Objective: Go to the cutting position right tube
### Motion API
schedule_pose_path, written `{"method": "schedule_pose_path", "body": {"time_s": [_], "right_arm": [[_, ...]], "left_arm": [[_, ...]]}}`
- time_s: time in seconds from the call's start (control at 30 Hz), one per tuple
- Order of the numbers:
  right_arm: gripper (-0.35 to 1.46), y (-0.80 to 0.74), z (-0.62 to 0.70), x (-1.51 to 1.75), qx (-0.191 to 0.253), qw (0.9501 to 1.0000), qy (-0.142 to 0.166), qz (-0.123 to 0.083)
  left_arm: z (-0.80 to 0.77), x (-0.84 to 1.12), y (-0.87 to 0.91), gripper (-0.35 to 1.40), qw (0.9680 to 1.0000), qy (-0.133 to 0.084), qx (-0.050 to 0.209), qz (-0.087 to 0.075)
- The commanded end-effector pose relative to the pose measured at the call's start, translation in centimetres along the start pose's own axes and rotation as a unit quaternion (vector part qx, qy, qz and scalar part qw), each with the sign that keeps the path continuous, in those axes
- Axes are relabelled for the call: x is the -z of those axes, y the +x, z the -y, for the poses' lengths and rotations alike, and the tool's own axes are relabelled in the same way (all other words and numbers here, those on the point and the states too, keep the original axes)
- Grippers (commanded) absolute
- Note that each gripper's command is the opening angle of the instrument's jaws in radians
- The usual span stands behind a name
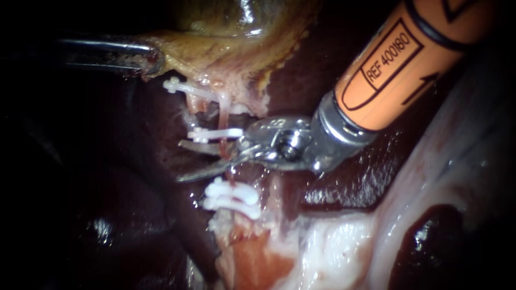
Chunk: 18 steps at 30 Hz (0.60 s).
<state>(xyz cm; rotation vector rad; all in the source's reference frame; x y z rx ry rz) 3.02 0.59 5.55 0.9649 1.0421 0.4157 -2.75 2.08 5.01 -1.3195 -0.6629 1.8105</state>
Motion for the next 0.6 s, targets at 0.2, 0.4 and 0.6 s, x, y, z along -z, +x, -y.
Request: {"method": "schedule_pose_path", "body": {"time_s": [0.2,0.4,0.6], "right_arm": [[1.44,0.1,0.14,-0.03,-0.002,0.9993,0.039,0.0],[1.44,0.09,0.12,-0.02,-0.002,0.9994,0.035,-0.002],[1.43,0.09,0.12,-0.01,-0.002,0.9994,0.035,-0.002]], "left_arm": [[0.0,0.0,0.0,-0.35,1.0,0.0,0.0,0.0],[0.0,0.0,0.0,-0.35,1.0,0.0,0.0,0.0],[0.0,0.0,0.0,-0.35,1.0,0.0,0.0,0.0]]}}
